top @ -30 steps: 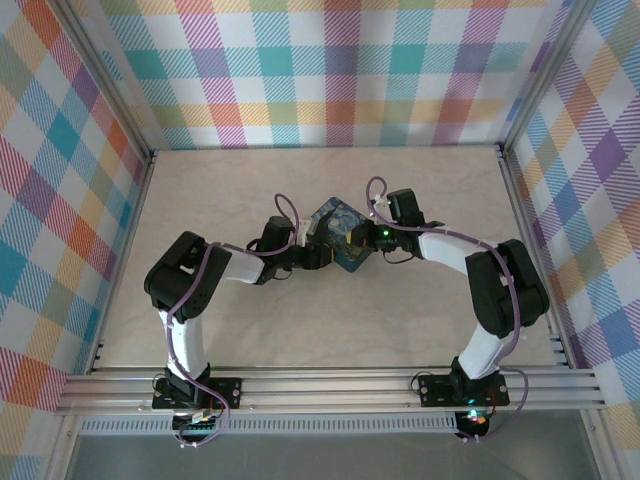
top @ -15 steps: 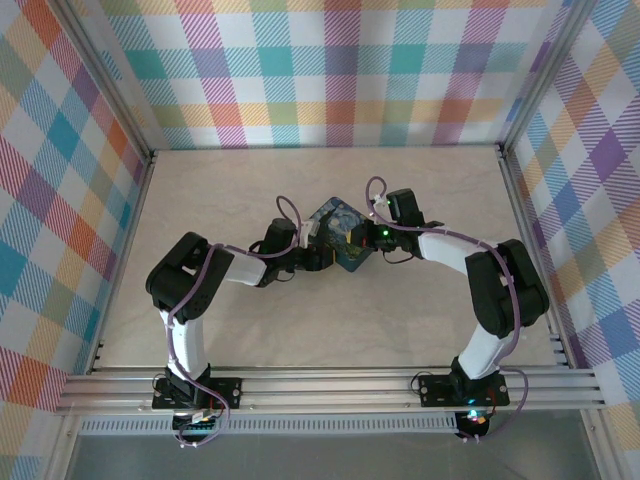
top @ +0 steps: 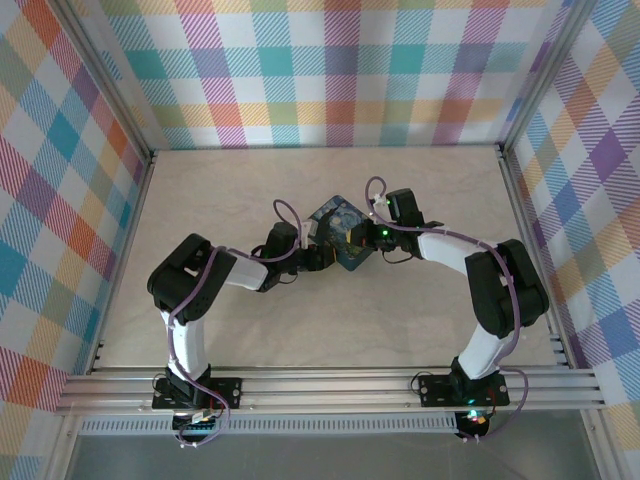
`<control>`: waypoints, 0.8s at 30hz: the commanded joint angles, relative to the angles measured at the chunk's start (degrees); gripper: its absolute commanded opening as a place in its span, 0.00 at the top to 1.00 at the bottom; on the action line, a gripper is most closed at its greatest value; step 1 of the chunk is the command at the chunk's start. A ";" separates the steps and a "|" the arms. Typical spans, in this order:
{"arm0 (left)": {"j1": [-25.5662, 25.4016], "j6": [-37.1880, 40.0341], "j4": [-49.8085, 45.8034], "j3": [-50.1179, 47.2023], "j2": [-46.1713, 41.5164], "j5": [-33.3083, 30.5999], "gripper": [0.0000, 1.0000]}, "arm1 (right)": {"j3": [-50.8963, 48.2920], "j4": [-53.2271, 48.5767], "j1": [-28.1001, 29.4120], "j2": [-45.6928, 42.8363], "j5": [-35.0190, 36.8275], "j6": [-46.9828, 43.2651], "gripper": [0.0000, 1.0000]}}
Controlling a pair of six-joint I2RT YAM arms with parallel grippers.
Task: Unlock a padlock with a key
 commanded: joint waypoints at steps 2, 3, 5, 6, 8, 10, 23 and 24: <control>-2.54 -1.86 2.19 0.05 0.20 0.61 0.63 | -0.77 -4.53 1.80 1.25 0.09 -0.41 1.00; -2.60 -2.03 2.11 0.16 0.20 0.51 0.64 | -0.77 -4.61 1.80 1.19 0.11 -0.38 1.00; -2.78 -2.15 1.85 0.36 0.11 0.43 0.65 | -0.77 -4.52 1.83 1.05 0.13 -0.30 1.00; -2.93 -2.20 1.76 0.37 0.01 0.34 0.67 | -0.69 -4.56 1.89 0.92 0.17 -0.24 1.00; -3.15 -2.25 1.52 0.59 -0.13 0.18 0.69 | -0.68 -4.40 1.94 0.64 0.10 -0.10 1.00; -3.40 -2.34 1.19 0.60 -0.41 -0.15 0.70 | -0.36 -4.44 1.92 0.15 0.11 -0.05 1.00; -4.88 -8.20 -4.62 0.91 -6.22 -0.28 0.74 | 3.47 -8.14 1.89 -10.50 3.74 -4.50 1.00; -5.06 -8.79 -5.24 0.95 -6.91 -0.14 0.74 | 3.30 -8.60 1.89 -11.97 4.25 -5.15 1.00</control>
